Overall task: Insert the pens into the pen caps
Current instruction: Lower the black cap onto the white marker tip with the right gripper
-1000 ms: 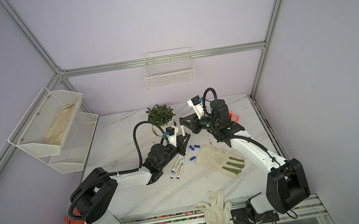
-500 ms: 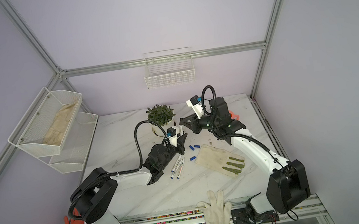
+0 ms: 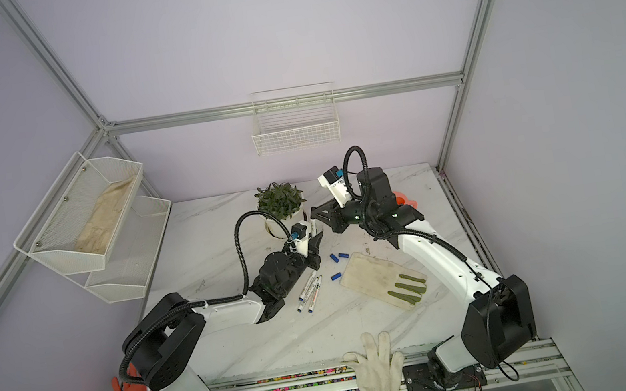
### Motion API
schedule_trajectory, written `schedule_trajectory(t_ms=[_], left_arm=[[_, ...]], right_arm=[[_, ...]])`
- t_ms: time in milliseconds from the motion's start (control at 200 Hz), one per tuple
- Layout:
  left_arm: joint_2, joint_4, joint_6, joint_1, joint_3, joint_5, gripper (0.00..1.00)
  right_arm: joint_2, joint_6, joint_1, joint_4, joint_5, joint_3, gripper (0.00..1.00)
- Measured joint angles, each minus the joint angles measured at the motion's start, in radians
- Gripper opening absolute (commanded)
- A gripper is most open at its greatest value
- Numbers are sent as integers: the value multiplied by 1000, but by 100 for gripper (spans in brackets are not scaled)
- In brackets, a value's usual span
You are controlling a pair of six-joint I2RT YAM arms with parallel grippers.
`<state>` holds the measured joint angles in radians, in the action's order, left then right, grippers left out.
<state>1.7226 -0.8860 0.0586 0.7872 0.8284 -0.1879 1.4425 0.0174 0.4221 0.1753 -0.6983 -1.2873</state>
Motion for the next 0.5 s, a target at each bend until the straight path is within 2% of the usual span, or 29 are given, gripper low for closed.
schedule_trajectory(t_ms=[95,260,380,500], left_arm=[[0,0,0,2,-5,-5,0],[0,-10,0,4,-8,-12,0],[0,-53,0,0,-8,-30,0],[0,-79,0,-1,-8,-40,0]], right_arm=[[3,2,4,16,9,-8,7],[1,-11,12,35,26,-8,32],[-2,-4,29,78,40,-4,41],[-21,-6,35,97,69,-5,43]])
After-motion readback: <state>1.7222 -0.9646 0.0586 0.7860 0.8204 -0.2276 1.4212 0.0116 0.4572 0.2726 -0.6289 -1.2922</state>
